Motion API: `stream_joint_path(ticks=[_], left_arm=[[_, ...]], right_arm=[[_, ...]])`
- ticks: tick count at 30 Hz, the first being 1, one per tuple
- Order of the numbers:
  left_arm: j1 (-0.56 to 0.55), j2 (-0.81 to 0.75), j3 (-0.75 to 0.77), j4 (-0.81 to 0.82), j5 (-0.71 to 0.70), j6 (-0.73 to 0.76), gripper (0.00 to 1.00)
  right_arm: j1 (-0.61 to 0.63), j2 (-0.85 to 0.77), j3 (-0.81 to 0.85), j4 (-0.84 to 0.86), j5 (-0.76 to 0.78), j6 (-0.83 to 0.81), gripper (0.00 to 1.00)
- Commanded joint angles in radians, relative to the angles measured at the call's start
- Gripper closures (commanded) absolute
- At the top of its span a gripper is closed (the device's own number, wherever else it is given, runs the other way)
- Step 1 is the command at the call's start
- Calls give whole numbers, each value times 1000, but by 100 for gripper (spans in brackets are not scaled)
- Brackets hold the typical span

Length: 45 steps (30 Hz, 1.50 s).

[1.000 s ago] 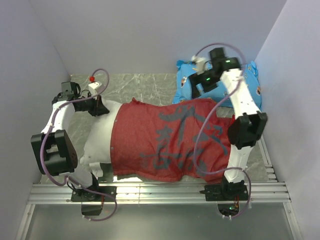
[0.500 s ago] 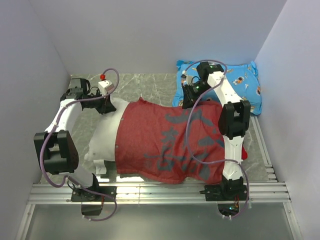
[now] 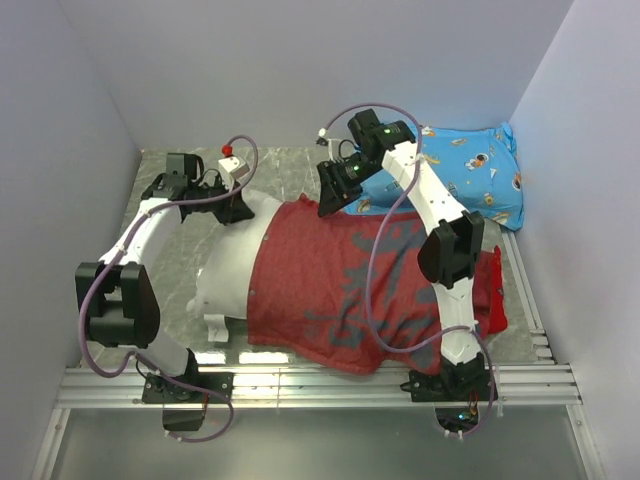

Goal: Put the pillow into the pillowcase

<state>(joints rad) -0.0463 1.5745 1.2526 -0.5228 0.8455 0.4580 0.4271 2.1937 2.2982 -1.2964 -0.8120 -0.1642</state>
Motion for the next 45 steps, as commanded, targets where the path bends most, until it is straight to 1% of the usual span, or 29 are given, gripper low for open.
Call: stream_joint_path(ticks=[1,2,3,6,9,11,12,14,15,17,18,20,21,22,26,28,29,30,31,32,33,34,36,38,40,41,42,44,45], left_arm=[[-18,-74,-27,7,69,-15,99],[-18,-82,-41,4,63,-10,99],[-18,-97,-48,4,58,-5,100],[-18,-116,-71,12,52,-4,99],[-18,-111,-85,23,55,-10,99],[-18,-105,-88,32,58,-15,99],[-18,-97,-88,44,58,-19,99],[-18,-90,-78,52,66,-27,99],[-18,-82,-73,52,67,-30,99],[-18,-73,-56,53,73,-32,100],[-18,-68,-52,52,73,-32,100],[-18,-64,-41,53,79,-33,100],[-17,-59,-36,52,84,-35,100],[-18,-57,-33,52,87,-35,99],[-21,-51,-24,61,96,-44,99],[-21,-51,-22,63,96,-50,100],[-21,-50,-19,58,96,-44,100],[-21,-51,-19,44,96,-39,99],[-21,-56,-24,40,90,-26,100],[-21,-60,-28,35,87,-19,100],[-21,-70,-33,38,86,-16,100],[-21,-71,-45,40,86,-16,99],[-21,-80,-56,46,87,-21,100],[-21,-82,-67,60,90,-31,100],[-21,-80,-71,69,89,-36,100],[-21,-80,-73,73,86,-39,100],[-21,-80,-73,76,89,-41,100],[-21,-76,-73,83,96,-45,99],[-21,-71,-70,84,99,-51,99]], right_arm=[[-77,-92,-28,-4,210,37,29],[-123,-113,-111,-12,265,26,24],[-145,-162,-156,-21,293,22,21],[-211,-222,-290,-75,375,-17,21],[-232,-284,-381,-119,396,-53,20],[-228,-299,-436,-138,367,-70,22],[-219,-292,-447,-139,320,-75,29],[-196,-275,-438,-144,271,-77,38],[-183,-256,-422,-142,243,-80,50],[-139,-233,-355,-142,183,-77,65],[-120,-209,-327,-141,171,-77,78],[-81,-184,-246,-142,126,-77,88],[-71,-166,-218,-141,111,-75,97],[-50,-158,-189,-141,91,-72,100],[-13,-143,-70,-120,33,-55,100],[-5,-141,-43,-93,88,-26,100],[-4,-144,-39,-92,184,-21,95],[-10,-158,-48,-92,230,-21,67],[-20,-166,-89,-105,256,-23,43],[-55,-182,-129,-107,275,-18,25],[-73,-228,-178,-109,296,-21,21],[-89,-250,-271,-124,300,-29,21],[-108,-307,-371,-144,313,-58,21],[-108,-342,-503,-144,304,-81,24],[-103,-354,-543,-142,259,-92,43],[-100,-344,-530,-138,246,-92,64],[-97,-335,-505,-139,232,-90,73],[-90,-310,-395,-138,191,-78,84],[-80,-278,-354,-141,177,-77,86]])
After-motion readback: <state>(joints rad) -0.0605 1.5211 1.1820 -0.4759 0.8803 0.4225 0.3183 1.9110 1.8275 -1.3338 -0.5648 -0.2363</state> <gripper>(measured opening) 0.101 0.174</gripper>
